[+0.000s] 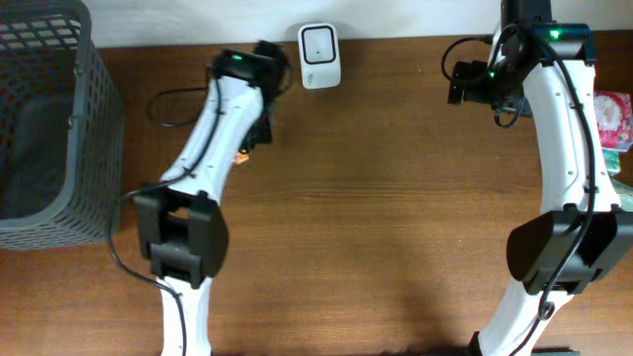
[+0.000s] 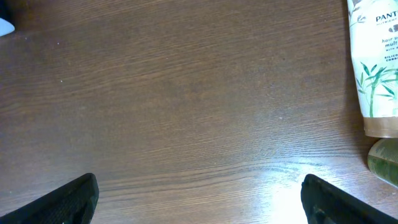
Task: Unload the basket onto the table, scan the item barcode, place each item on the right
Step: 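Reach the left gripper to the small orange box and grasp it, then move the orange box rightward toward mid-table and release it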
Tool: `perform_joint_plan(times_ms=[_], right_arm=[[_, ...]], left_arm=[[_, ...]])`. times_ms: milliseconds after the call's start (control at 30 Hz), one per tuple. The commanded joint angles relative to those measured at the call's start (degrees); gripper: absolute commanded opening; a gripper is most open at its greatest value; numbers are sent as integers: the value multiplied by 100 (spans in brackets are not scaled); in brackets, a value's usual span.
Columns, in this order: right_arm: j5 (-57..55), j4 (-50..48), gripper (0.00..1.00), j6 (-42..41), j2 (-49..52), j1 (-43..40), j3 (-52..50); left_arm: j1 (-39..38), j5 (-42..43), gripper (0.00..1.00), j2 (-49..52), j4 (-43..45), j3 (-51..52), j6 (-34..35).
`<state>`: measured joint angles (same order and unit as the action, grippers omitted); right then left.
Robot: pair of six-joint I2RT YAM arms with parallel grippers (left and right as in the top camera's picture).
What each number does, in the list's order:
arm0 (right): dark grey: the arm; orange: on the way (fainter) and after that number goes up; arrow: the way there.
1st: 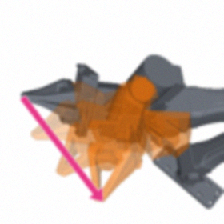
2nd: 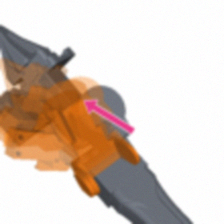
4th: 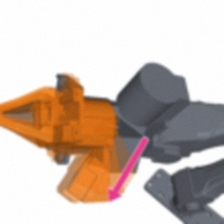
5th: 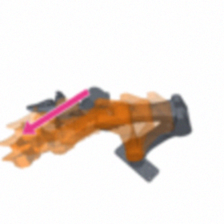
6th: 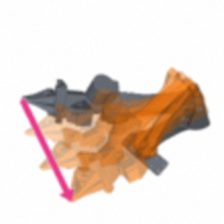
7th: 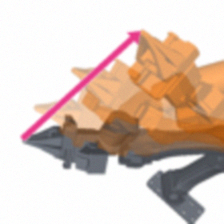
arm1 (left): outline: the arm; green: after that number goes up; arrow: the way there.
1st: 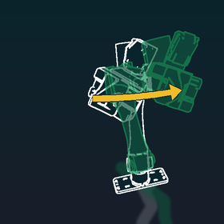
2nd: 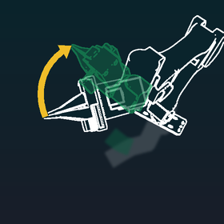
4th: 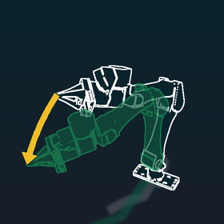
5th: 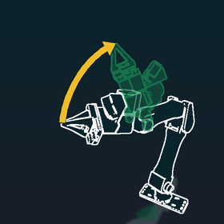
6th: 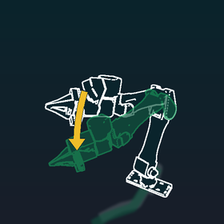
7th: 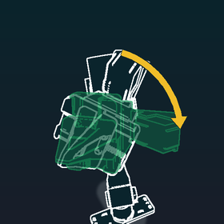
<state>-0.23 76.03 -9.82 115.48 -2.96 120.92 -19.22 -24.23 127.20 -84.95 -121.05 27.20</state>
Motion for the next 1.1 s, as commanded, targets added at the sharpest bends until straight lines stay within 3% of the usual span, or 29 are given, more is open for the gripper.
perform_joint_plan(times_ms=[0,167,200,233,367,400,433,467,567,733,900,1067], right_arm=[[-90,0,99,39,42,-7,-13],[-90,2,99,39,42,-7,-13],[-90,0,99,39,42,-7,-13],[-90,0,99,39,42,-7,-13],[-90,2,99,39,42,-7,-13],[-90,0,99,39,42,-7,-13],[-90,0,99,39,42,-7,-13],[-90,0,99,39,42,-7,-13],[-90,0,99,42,42,-7,-13],[-90,0,99,39,42,-7,-13],[-90,2,99,39,42,-7,-13],[-90,2,99,42,42,-7,-13]], left_arm=[[-468,-1154,0,164,26,138,299],[-1121,-1158,0,745,44,229,487],[-1220,-1150,5,859,44,229,623],[-1327,-1027,23,968,50,229,647],[-1628,372,20,1097,275,229,643],[-1670,656,34,1097,367,229,645],[-1698,809,54,1097,422,229,643],[-1705,942,55,1097,413,199,640],[-1521,1869,40,1097,-66,-533,415],[-313,1921,45,1097,-1067,-1784,422],[566,2712,51,1263,-988,-1150,155],[680,4472,54,1263,522,297,-623]])
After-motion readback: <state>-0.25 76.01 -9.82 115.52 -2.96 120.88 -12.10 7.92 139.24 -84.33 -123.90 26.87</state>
